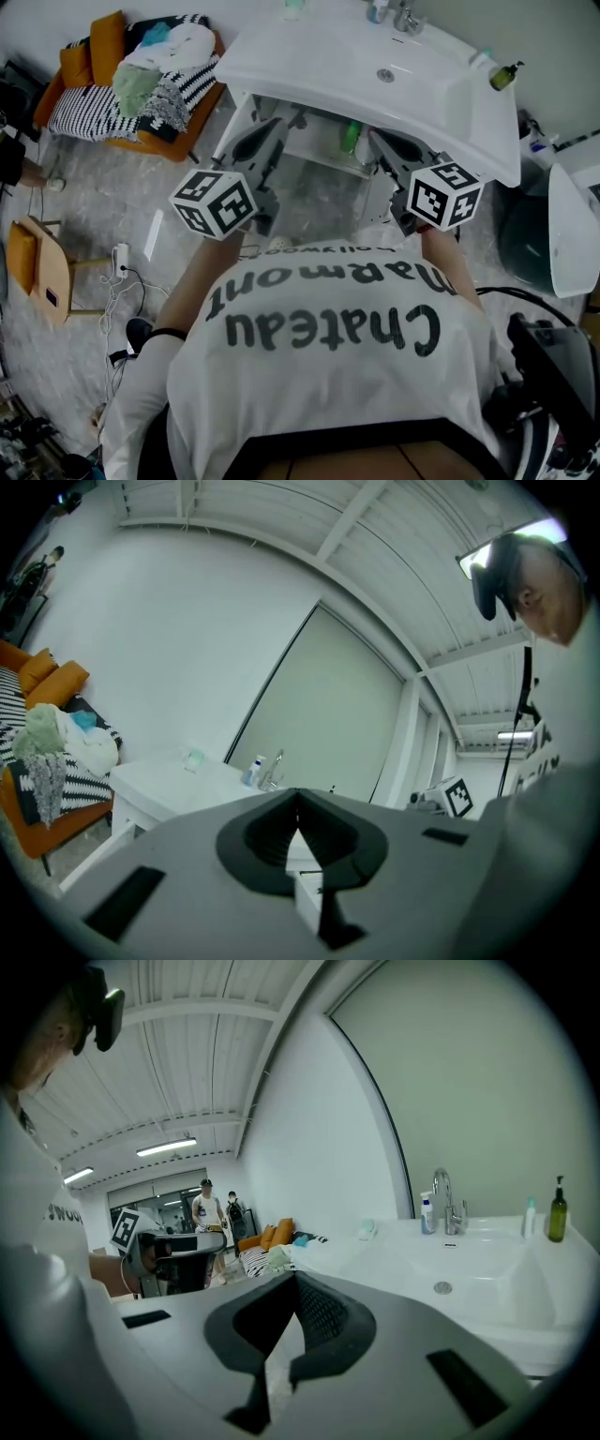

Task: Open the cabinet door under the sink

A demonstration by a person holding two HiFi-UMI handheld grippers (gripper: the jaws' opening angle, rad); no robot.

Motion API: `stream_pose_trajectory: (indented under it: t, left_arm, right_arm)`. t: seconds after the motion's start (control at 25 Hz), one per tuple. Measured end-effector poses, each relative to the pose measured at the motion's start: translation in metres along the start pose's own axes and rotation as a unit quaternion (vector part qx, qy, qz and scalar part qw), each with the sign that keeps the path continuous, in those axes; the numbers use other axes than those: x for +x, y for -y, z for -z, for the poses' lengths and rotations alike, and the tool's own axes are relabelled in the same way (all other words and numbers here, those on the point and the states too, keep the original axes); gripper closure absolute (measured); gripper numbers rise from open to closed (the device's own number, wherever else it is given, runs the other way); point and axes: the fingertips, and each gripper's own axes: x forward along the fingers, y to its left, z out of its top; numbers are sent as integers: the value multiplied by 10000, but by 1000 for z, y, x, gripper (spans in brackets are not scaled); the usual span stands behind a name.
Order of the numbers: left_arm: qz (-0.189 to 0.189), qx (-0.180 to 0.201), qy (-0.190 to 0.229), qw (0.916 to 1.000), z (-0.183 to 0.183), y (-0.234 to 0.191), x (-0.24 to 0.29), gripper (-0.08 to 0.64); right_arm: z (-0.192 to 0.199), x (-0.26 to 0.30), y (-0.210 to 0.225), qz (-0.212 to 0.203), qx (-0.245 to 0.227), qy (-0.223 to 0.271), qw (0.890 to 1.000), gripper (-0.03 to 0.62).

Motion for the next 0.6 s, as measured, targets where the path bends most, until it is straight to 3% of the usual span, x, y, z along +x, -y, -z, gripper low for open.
stream_pose_trajectory:
  t: [0.6]
  left_arm:
    - [7, -23, -18, 10000, -2, -15, 9, 551]
  right_arm:
    - [4, 18, 8, 76, -97, -103, 9999, 581]
